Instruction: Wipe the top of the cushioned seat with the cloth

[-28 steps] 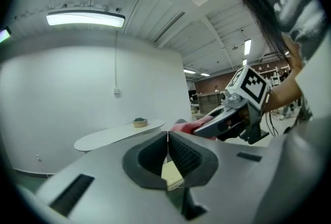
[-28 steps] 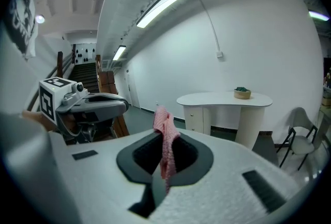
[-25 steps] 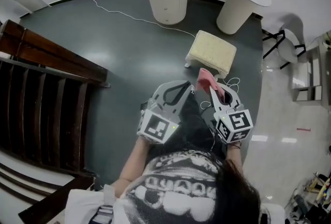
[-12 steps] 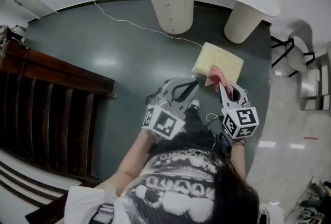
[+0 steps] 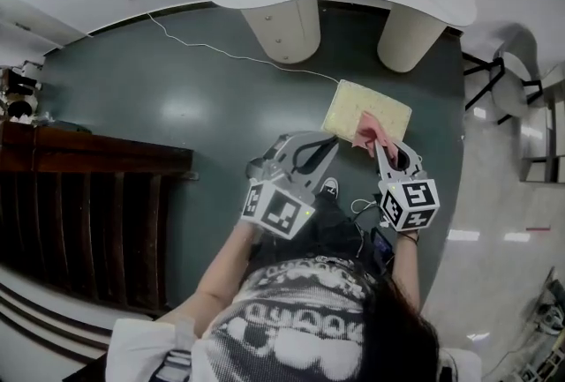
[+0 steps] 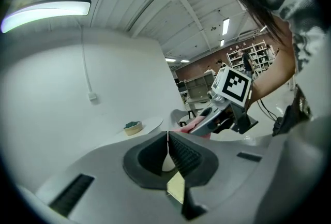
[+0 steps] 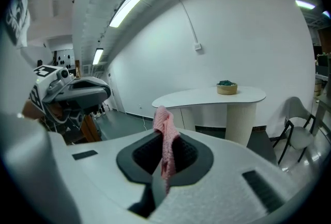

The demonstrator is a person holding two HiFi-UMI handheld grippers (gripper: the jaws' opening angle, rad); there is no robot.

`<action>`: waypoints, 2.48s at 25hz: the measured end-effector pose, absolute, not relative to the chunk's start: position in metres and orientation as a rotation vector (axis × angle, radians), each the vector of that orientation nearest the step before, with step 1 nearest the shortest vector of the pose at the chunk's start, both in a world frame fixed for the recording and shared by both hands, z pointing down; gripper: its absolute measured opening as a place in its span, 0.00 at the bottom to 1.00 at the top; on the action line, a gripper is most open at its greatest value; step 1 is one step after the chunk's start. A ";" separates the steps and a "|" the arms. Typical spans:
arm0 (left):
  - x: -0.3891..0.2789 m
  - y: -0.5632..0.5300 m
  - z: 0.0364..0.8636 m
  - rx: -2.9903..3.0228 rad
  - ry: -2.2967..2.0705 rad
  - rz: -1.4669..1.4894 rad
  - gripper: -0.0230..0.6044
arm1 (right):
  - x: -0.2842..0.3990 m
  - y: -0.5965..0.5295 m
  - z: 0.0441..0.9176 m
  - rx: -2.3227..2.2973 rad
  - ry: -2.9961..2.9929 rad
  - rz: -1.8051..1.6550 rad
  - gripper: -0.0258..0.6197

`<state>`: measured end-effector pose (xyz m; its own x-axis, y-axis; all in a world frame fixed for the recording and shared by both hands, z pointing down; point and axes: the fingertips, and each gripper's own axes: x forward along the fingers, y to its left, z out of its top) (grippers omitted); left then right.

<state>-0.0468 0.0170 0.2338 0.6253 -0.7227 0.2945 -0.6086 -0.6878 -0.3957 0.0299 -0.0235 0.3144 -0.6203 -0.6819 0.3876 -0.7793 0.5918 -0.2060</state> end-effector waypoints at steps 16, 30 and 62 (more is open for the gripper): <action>-0.028 -0.047 0.288 -2.592 0.965 -0.759 0.05 | 0.053 -0.100 0.418 1.155 -2.419 0.644 0.06; -0.056 -0.118 0.382 -2.549 0.882 -0.761 0.05 | 0.034 -0.183 0.579 1.170 -2.269 0.834 0.06; -0.087 -0.201 0.526 -2.547 0.766 -0.890 0.05 | -0.014 -0.283 0.814 1.093 -2.024 1.034 0.06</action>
<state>-0.0875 -0.2005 0.5255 0.6594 -0.5868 0.4699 -0.3769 -0.7989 -0.4688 -0.0136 -0.2832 0.8139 -0.4734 -0.3924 0.7886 -0.8690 0.3543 -0.3454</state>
